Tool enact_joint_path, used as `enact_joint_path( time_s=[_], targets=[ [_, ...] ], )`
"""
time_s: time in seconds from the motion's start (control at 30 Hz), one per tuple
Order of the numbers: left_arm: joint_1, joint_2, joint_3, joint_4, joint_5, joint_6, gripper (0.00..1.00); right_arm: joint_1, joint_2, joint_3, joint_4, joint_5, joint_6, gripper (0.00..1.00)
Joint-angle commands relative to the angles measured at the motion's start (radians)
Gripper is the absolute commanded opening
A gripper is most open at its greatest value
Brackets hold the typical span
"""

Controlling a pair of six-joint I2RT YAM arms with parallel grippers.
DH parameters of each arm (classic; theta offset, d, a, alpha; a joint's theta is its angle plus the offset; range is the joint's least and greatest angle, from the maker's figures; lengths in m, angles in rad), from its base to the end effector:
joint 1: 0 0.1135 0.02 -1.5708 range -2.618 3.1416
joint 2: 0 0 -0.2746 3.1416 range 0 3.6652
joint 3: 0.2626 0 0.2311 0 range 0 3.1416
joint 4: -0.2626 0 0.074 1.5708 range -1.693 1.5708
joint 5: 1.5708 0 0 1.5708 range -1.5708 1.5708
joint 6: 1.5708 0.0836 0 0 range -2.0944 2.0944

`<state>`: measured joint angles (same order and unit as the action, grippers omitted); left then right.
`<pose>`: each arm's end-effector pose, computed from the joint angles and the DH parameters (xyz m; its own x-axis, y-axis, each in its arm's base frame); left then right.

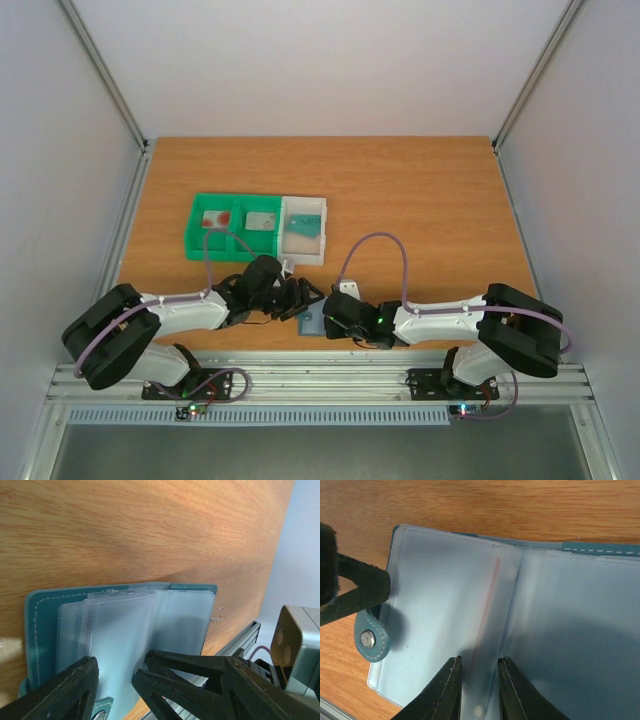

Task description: Take the credit cards out of the card holder

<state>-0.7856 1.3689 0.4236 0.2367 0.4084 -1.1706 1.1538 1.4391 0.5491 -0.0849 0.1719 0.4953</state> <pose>0.1594 -0.2064 0.1386 -0.9734 -0.2218 -0.0578 -0.0878 0.5936 -0.8000 0.1179 0.2308 0.1206 -0.7046 -0.4344 -0.5611 -0.5990 0.7880 0.1422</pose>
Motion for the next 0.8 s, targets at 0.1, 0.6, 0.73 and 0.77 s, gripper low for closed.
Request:
enact_joint_path(
  time_s=[0.1,0.6,0.73,0.77],
  targets=[
    [0.003,0.035,0.034,0.033,0.015,0.021,0.68,-0.011,0.021,-0.024,-0.01,-0.003,0.014,0.23],
    [0.003,-0.008,0.075,-0.145,-0.036,0.076,0.68,-0.014,0.017,-0.026,-0.012,-0.004,0.014,0.23],
    [0.003,-0.001,0.084,-0.153,-0.032,0.084,0.68,-0.015,0.015,-0.026,-0.012,-0.004,0.014,0.23],
    [0.002,0.004,0.086,-0.15,-0.029,0.086,0.68,-0.015,0.016,-0.026,-0.014,-0.003,0.014,0.23]
  ],
)
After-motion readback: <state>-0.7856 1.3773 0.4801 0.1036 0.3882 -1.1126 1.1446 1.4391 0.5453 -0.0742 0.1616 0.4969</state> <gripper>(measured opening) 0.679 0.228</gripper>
